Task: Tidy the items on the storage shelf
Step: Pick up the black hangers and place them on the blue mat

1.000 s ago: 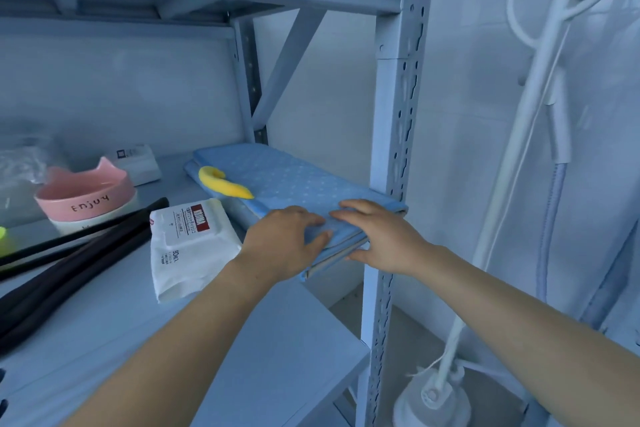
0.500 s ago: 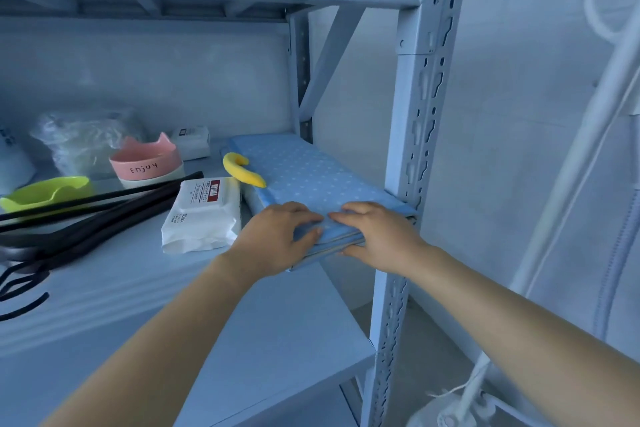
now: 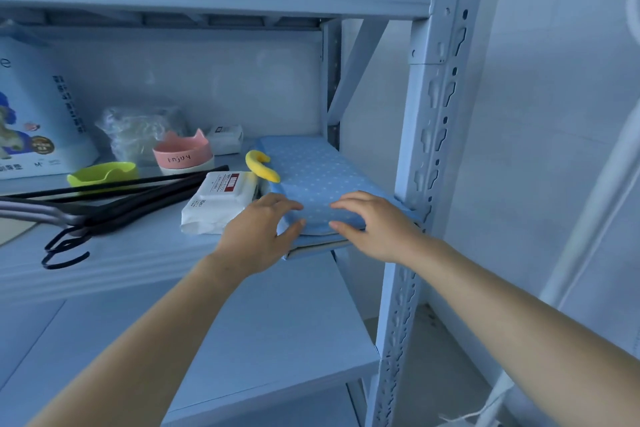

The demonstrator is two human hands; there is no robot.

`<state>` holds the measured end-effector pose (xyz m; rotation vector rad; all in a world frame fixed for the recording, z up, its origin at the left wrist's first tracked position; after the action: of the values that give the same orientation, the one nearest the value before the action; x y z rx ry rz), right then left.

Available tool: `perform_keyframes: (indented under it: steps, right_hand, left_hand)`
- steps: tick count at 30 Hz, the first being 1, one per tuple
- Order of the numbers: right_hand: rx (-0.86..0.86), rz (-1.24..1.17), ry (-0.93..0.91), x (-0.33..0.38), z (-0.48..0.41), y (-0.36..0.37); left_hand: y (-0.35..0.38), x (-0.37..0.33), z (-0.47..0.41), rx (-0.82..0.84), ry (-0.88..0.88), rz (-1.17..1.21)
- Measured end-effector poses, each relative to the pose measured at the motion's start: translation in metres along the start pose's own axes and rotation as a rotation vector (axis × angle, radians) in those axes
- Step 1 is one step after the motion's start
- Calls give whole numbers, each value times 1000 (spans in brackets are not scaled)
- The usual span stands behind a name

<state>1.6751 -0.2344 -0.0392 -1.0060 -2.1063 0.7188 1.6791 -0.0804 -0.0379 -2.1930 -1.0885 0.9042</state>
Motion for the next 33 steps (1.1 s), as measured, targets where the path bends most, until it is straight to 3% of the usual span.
perform_keyframes:
  steps: [15,33]
  right_hand:
    - [48,-152,-169,86,-64,59]
    - [95,-155,-284,183,-158,151]
  left_hand:
    - [-62,81,3,-81,-110,-169]
    - [-139,233,-34,-76,-156,-333]
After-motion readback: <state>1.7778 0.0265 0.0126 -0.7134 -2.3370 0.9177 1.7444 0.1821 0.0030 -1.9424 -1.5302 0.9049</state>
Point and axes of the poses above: each hand's wrist, its own z-axis away from the middle knuckle, its own y-axis out of the palm, x = y × z, the point moved 10 cm from there along -z, towards the middle knuckle, and after that the axes turned 15 degrees about -x, right-handed, at the moved point
